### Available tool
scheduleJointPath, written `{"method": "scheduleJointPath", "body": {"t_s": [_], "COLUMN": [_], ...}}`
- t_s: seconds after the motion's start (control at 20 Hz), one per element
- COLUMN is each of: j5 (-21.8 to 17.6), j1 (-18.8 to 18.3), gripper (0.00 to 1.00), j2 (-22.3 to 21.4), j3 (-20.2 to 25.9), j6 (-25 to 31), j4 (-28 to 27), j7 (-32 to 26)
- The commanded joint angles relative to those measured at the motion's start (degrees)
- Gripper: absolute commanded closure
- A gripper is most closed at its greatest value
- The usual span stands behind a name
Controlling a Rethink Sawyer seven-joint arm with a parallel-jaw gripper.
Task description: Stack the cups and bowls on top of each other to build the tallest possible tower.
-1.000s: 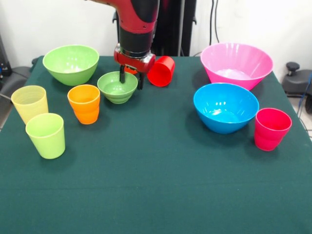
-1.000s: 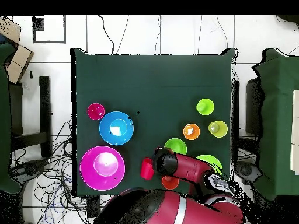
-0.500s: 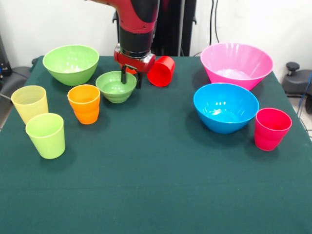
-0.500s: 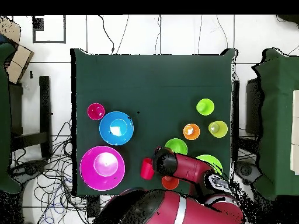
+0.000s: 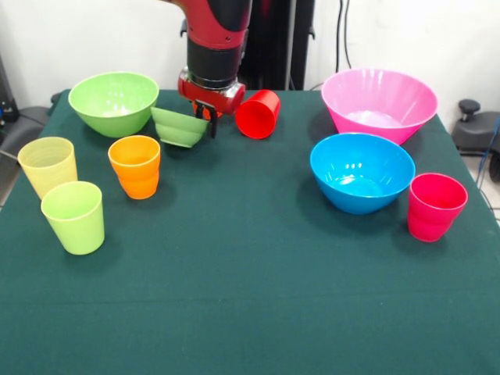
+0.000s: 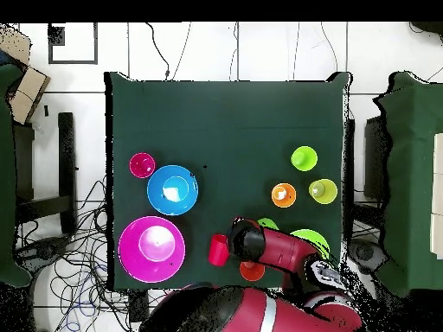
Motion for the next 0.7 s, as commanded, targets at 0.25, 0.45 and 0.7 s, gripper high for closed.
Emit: {"method": "scheduleJointPath", "body": {"t_s": [0.25,0.45,0.7], "j5": [2.73,3.69,5.67], "j1": [-1.38,-1.99,-3.33], "gripper": [1.00,1.00,1.00], "j2": [2.46,2.57,2.81], "j3": [6.29,7.77,10.70], "j6": [-1.32,-0.97,0.67], "j4": [0.27,0.46,0.29], "j7": [9.39,9.94,10.20]}}
